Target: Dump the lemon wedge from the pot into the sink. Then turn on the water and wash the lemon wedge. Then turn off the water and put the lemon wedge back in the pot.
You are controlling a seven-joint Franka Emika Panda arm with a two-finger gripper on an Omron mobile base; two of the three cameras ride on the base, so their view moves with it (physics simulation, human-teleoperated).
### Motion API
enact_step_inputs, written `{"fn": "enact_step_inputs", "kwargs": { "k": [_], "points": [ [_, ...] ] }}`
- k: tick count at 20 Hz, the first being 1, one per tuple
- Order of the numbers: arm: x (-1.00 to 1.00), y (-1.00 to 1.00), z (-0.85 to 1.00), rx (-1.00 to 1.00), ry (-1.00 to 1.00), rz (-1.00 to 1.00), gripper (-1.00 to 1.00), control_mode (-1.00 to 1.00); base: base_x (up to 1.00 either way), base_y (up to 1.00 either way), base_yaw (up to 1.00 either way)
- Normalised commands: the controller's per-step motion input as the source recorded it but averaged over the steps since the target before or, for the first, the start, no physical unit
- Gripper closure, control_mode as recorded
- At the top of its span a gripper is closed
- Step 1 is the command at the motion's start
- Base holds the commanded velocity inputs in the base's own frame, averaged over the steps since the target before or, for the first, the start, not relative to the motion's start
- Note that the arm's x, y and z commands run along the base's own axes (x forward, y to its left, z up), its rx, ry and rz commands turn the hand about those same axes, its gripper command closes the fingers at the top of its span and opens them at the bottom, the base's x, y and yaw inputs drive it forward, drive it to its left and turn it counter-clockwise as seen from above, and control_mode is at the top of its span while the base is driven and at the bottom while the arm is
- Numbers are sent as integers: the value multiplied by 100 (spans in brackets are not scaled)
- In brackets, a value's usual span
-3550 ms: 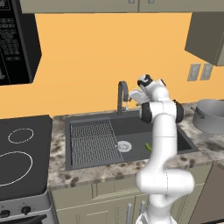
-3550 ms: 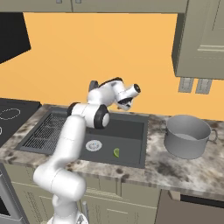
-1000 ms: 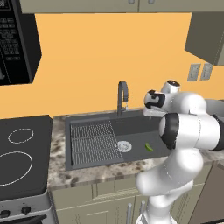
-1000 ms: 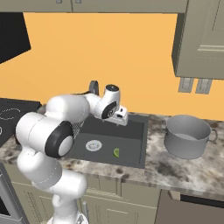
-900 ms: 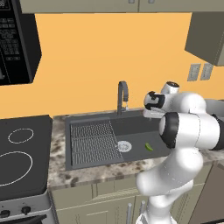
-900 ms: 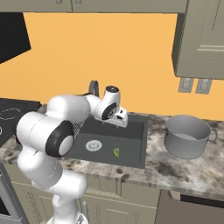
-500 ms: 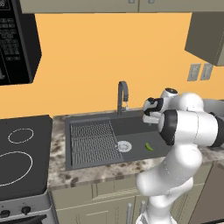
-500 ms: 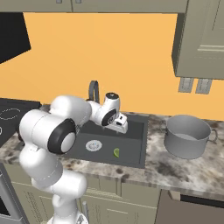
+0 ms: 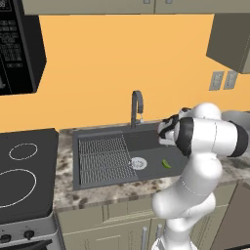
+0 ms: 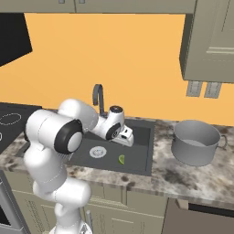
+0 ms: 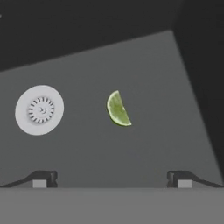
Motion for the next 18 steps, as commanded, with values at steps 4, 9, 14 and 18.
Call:
{"fn": "enact_step_inputs", "kwargs": {
  "k": [4,9,14,18],
  "points": [
    [0,-5,-29,-3,0,-2,-100,-100,0,0,0],
    [0,-4,-28,0,0,-1,-100,-100,0,0,0],
    [0,-1,-27,0,0,0,-100,-100,0,0,0],
    [5,0,-30,0,0,0,-100,-100,0,0,0]
  ]
}}
